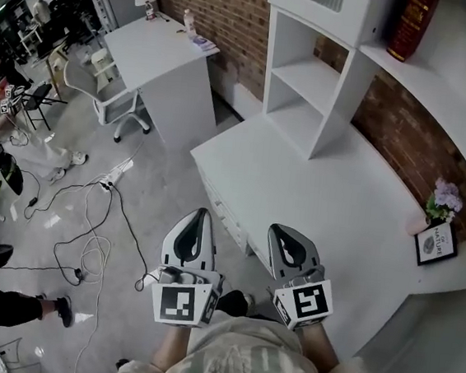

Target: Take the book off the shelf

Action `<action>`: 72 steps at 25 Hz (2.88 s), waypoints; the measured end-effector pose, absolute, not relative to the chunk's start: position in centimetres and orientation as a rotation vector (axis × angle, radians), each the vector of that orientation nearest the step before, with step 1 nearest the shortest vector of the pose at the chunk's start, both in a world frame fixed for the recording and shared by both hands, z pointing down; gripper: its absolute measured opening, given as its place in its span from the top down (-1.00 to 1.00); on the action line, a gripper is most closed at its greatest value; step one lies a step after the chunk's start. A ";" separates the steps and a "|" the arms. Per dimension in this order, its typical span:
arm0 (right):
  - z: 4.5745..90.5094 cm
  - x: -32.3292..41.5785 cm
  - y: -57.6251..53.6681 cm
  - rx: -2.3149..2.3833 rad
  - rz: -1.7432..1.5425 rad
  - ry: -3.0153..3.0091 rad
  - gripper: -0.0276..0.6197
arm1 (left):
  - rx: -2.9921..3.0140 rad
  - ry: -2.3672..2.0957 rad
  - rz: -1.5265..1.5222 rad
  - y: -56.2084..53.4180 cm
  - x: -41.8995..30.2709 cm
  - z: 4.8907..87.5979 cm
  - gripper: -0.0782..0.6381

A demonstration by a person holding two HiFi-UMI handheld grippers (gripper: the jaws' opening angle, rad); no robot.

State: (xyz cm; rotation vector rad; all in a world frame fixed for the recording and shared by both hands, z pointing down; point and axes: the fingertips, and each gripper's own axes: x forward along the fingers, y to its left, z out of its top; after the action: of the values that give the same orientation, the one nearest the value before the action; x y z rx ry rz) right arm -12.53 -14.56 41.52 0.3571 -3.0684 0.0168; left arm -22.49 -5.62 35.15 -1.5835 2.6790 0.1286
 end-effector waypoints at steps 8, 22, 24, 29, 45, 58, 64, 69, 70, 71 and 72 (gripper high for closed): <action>40.1 -13.3 -19.8 0.542 -0.009 -3.085 0.88 | -1.756 2.512 0.136 -12.1 -22.2 33.9 0.74; 38.8 -15.0 -25.0 0.669 -0.047 -3.082 0.88 | -1.861 2.449 0.223 -17.8 -24.0 33.9 0.74; 38.1 -14.7 -25.6 0.686 -0.072 -3.084 0.88 | -1.874 2.450 0.259 -18.6 -24.1 33.8 0.74; 37.0 -14.1 -27.1 0.743 -0.104 -3.087 0.88 | -1.939 2.395 0.333 -21.0 -23.8 32.0 0.74; 35.4 -6.1 -30.1 1.201 -0.135 -2.982 0.88 | -2.248 1.693 0.406 -42.5 -15.5 6.5 -0.25; 36.5 5.1 -30.4 1.660 -0.035 -2.744 0.88 | -2.256 1.985 0.060 -61.6 -15.9 6.0 -0.25; 37.1 6.2 -30.7 1.696 -0.015 -2.700 0.88 | -2.264 2.031 0.004 -64.9 -15.6 7.5 -0.18; 37.4 6.1 -31.0 1.654 -0.117 -2.647 0.88 | -2.290 2.057 0.049 -64.9 -15.9 7.7 0.07; 37.4 6.0 -31.0 1.649 -0.113 -2.655 0.88 | -2.283 2.063 0.045 -65.0 -16.0 7.6 0.07; 37.3 5.8 -31.0 1.644 -0.104 -2.665 0.88 | -2.273 2.071 0.032 -65.1 -16.1 7.7 0.07; 37.3 5.5 -31.0 1.639 -0.097 -2.673 0.88 | -2.265 2.076 0.021 -65.2 -16.2 7.7 0.08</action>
State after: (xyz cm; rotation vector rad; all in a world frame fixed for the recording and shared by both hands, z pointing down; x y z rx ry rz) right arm 5.53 -31.03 37.30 1.6393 -2.6734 -0.0966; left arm -16.24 -65.19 7.72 -2.2652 2.0757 0.0207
